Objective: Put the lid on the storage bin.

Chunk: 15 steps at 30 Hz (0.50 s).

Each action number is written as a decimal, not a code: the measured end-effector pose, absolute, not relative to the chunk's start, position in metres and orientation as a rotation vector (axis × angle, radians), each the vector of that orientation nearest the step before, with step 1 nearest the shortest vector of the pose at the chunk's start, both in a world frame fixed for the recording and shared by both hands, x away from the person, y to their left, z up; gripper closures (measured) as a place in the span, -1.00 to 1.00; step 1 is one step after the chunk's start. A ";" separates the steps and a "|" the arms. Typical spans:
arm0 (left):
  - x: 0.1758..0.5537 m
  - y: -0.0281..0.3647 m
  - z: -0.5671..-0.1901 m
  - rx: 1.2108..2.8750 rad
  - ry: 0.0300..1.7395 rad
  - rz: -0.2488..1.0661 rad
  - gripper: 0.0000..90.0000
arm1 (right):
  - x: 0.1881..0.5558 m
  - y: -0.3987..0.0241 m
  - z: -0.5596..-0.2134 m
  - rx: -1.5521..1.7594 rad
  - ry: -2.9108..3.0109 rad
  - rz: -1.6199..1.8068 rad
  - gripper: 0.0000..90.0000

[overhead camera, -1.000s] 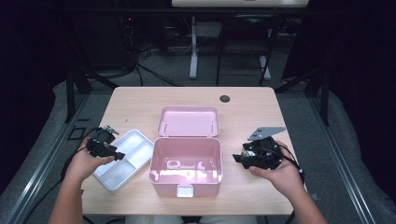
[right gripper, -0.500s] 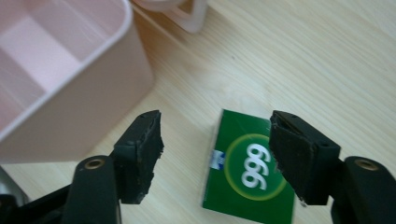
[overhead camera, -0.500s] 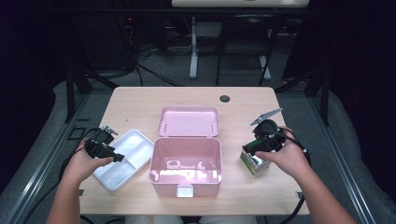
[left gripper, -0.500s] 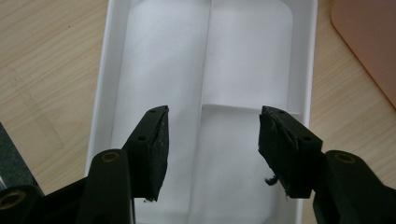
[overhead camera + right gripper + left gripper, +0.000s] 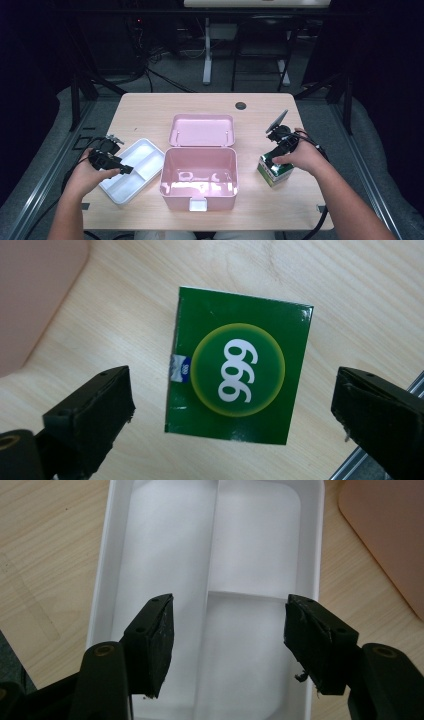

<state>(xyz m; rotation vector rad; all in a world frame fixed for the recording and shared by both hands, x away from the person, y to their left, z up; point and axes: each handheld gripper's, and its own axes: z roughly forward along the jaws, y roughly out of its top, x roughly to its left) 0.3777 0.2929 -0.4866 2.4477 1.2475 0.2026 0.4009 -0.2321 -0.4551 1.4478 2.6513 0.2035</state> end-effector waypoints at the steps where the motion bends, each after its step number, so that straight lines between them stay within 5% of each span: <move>1: 0.378 0.293 -0.487 2.448 1.248 0.203 -0.18 | 0.401 -0.232 -0.455 1.448 2.651 0.204 -0.94; 15: 0.379 0.292 -0.490 2.455 1.251 0.191 -0.18 | 0.412 -0.236 -0.487 1.543 2.656 0.199 -1.00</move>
